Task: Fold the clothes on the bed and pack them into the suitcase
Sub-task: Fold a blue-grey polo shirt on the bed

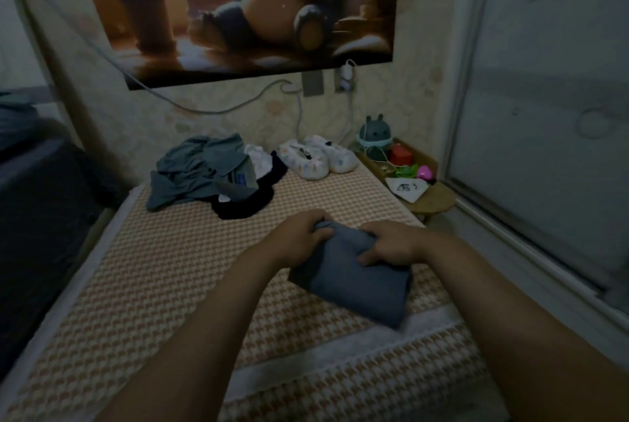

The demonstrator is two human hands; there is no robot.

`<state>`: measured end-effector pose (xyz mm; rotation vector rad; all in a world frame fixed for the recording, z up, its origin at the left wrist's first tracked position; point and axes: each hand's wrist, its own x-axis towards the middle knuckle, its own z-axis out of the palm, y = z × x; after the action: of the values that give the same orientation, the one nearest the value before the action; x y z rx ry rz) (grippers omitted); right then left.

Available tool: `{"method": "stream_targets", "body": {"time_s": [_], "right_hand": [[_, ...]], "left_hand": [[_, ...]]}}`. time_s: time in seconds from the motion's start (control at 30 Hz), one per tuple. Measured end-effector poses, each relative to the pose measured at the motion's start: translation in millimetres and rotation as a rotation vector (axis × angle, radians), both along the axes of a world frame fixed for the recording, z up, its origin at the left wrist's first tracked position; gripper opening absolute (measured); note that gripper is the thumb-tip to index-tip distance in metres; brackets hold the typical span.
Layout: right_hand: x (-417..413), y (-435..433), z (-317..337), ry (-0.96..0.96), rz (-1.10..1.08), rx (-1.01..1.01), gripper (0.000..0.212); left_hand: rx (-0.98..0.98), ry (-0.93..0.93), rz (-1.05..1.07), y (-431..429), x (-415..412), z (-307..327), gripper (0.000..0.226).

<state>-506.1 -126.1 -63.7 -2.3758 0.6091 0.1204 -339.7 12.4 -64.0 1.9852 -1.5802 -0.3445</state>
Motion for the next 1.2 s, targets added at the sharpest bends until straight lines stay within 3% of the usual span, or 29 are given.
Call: {"method": "stream_targets", "body": {"time_s": [0.07,0.17,0.3,0.37,0.47,0.6,0.73,0.83,0.93,1.0,1.2], "right_hand": [[-19.8,-22.6,-1.1,0.084,-0.108,-0.058,0.045],[-43.6,-46.8,-16.7,0.113,-0.276,-0.158,0.036],[-49.5,-60.1,-63.7,-0.092,-0.401,-0.146,0.046],[-46.5,-62.0,-89.9,-0.160,-0.399,-0.267,0.043],[-42.0,-62.4,-111.5,-0.120,-0.438,-0.500,0.041],[-40.9,-59.4,-114.5,-0.150,-0.490,-0.628,0.042],[-42.1,-59.0,-115.4,-0.208,-0.450,-0.538,0.041],[-57.8,-59.8,-103.8,-0.328,-0.434,-0.264,0.042],[-90.3,-60.4,-84.4,-0.445,-0.487,-0.083,0.064],[-116.1,-63.4,-74.4,-0.478,-0.537,-0.077,0.068],[-208.9,-78.2,-74.9,-0.500,-0.708,-0.238,0.043]], "left_hand": [[0.042,-0.009,-0.040,-35.8,-17.6,-4.1,0.016],[0.107,-0.021,-0.121,-90.3,-42.6,-10.5,0.020],[0.169,-0.080,-0.161,-143.6,-66.8,-38.7,0.019],[0.111,-0.073,-0.101,-153.3,-68.0,-57.2,0.029],[0.145,0.008,0.075,-151.7,-62.7,-80.3,0.070],[0.279,-0.040,0.220,-151.6,-61.1,-93.0,0.058],[0.193,-0.007,0.105,-154.1,-67.1,-85.9,0.036],[0.035,0.021,-0.020,-151.3,-77.9,-76.2,0.023],[-0.143,-0.017,-0.163,-154.2,-94.2,-58.2,0.020],[-0.211,-0.024,-0.274,-164.2,-112.7,-45.8,0.019],[-0.266,-0.047,-0.517,-216.8,-204.6,-34.4,0.030]]}}
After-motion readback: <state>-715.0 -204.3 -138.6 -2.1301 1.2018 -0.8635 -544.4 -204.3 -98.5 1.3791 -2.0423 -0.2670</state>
